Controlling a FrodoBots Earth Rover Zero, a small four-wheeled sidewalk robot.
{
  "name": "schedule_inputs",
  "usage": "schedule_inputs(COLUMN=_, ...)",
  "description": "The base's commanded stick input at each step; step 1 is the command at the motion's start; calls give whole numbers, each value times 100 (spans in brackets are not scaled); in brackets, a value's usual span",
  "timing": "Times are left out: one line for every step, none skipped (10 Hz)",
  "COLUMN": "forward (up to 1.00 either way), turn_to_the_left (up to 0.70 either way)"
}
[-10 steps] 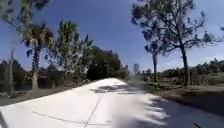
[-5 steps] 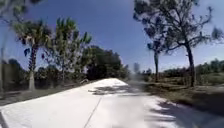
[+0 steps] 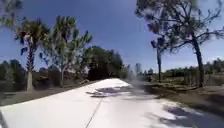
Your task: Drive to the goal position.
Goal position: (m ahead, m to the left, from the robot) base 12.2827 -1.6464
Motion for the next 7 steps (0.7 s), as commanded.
schedule_inputs(forward=70, turn_to_the_left=0)
schedule_inputs(forward=70, turn_to_the_left=0)
schedule_inputs(forward=70, turn_to_the_left=0)
schedule_inputs(forward=70, turn_to_the_left=0)
schedule_inputs(forward=70, turn_to_the_left=0)
schedule_inputs(forward=70, turn_to_the_left=0)
schedule_inputs(forward=70, turn_to_the_left=0)
